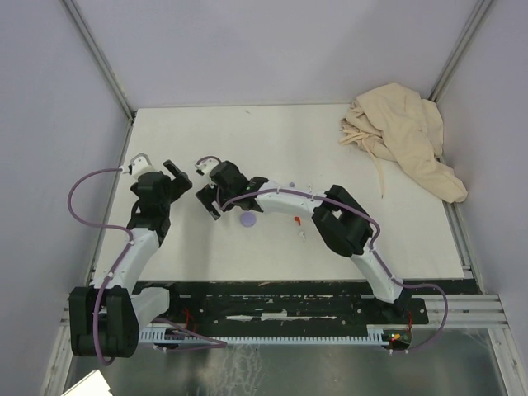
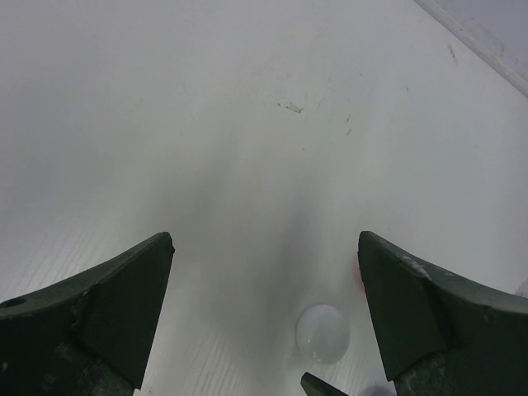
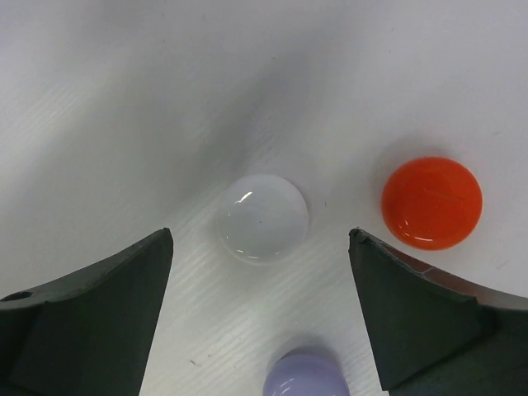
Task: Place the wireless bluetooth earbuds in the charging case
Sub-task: Pick up the charging case at the center of the board.
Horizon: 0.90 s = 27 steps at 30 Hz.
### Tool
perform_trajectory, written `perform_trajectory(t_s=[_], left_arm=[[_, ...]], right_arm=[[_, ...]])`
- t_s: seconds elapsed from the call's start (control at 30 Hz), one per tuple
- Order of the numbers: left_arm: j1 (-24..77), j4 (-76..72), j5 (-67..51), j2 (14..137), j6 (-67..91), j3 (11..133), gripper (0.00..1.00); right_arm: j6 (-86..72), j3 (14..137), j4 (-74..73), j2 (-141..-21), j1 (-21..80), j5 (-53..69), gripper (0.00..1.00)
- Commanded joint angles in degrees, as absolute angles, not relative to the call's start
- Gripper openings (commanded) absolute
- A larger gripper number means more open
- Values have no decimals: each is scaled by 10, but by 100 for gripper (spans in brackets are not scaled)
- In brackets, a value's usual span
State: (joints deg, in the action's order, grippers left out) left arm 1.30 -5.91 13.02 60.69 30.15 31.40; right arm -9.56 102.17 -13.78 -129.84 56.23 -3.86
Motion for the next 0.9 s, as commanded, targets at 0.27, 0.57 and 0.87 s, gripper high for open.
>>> perform_trajectory(t_s=[0.27, 0.57, 0.87], left_arm=[[6, -69, 132, 607, 314, 326, 99], [6, -72, 129, 608, 315, 326, 99], [5, -75, 129, 610, 314, 324, 100]], right_arm=[[-130, 1097, -174, -1342, 564, -67, 90], [-151, 1098, -178, -1354, 565, -63, 84], [-154, 1112, -187, -1367, 566, -53, 77]])
